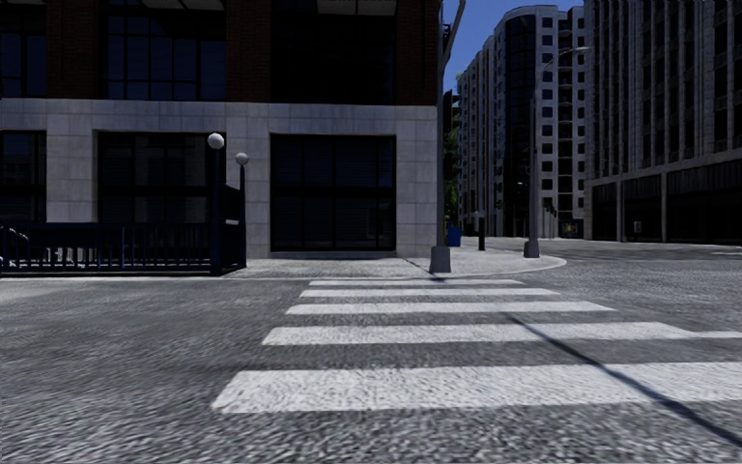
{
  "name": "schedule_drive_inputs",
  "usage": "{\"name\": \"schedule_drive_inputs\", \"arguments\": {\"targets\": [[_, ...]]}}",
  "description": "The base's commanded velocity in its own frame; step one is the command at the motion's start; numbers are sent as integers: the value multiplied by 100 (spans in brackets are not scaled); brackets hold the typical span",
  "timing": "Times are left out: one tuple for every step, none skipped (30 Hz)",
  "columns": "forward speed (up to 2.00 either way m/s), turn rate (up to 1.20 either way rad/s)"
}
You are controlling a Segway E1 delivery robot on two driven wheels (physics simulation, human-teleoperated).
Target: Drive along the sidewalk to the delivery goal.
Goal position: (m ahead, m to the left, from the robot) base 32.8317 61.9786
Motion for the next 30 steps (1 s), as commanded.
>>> {"name": "schedule_drive_inputs", "arguments": {"targets": [[200, 0], [200, 0], [200, 0], [200, 0], [200, 0], [200, 0], [200, 0], [200, 0], [200, 0], [200, 0], [200, 0], [200, 0], [200, 0], [200, 0], [200, 0], [200, 0], [200, 0], [200, 0], [200, 0], [200, 0], [200, 0], [200, 0], [200, 0], [200, 0], [200, 0], [200, 0], [200, 0], [200, 0], [200, 0], [200, 0]]}}
